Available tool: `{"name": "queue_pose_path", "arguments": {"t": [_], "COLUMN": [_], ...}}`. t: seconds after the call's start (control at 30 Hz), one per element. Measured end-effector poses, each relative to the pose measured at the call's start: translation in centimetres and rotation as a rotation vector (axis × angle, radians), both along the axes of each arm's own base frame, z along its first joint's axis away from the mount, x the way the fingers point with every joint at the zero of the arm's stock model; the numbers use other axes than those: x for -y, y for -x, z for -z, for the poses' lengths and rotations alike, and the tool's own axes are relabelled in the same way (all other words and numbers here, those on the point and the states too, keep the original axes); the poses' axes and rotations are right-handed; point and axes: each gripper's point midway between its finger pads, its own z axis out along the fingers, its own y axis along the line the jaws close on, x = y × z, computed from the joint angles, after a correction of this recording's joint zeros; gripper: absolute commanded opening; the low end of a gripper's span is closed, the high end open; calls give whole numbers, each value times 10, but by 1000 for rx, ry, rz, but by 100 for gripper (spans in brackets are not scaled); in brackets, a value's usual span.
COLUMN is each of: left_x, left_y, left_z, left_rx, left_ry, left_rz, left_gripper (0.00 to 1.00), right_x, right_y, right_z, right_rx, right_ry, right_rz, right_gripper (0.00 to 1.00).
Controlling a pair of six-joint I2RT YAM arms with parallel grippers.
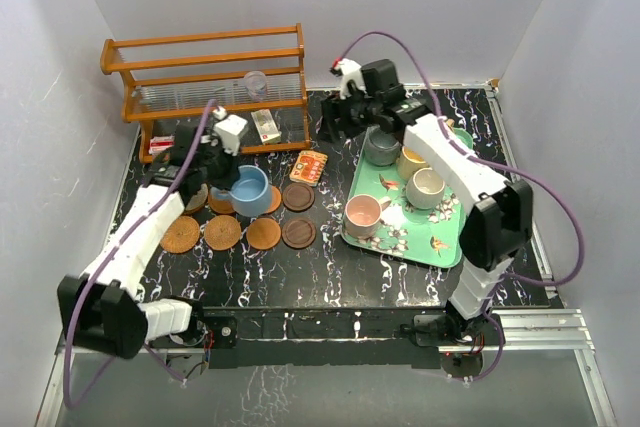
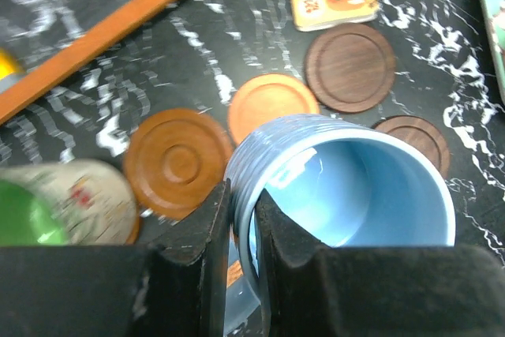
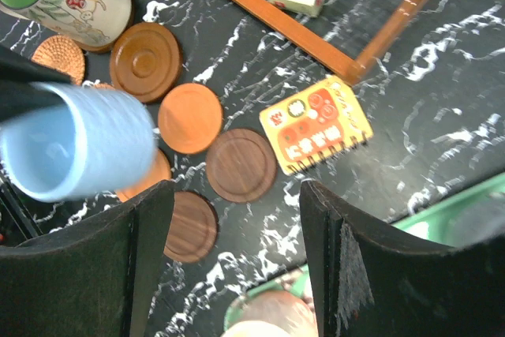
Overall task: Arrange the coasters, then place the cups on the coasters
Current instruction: Place the cup on the coaster.
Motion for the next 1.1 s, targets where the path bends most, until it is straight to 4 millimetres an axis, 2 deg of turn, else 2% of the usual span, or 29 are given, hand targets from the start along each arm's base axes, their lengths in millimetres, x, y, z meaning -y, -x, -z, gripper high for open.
{"name": "queue_pose_path", "arguments": {"t": [0.13,0.2,0.27,0.4,0.5,0.57,0.7,0.83,1.1], "left_x": [-41,-60,-70,-94,-127,-149,-179,-193,-208], "left_y": [15,27,38,49,56,60,64,65,68], "left_z": [-32,-42,-44,-24,1,13,25,31,52], "left_rx": [88,129,136,92,31,-4,-31,-15,-9], "left_ry": [6,-4,-15,-42,-63,-68,-45,-35,-20], "left_rz": [-116,-169,-195,-243,-327,-388,-466,-499,-563], "left_gripper": [0,0,0,0,0,0,0,0,0], "right_x": [41,52,58,60,63,66,75,80,77], "right_y": [9,15,24,39,48,52,54,50,52], "right_z": [-5,-4,1,11,15,15,9,1,-1], "right_rx": [24,34,38,40,49,63,92,119,120], "right_ry": [-12,-15,-14,-11,-12,-15,-28,-46,-60], "right_rz": [13,10,-3,-38,-54,-53,-47,-44,-64], "right_gripper": [63,63,63,64,64,64,64,64,64]}}
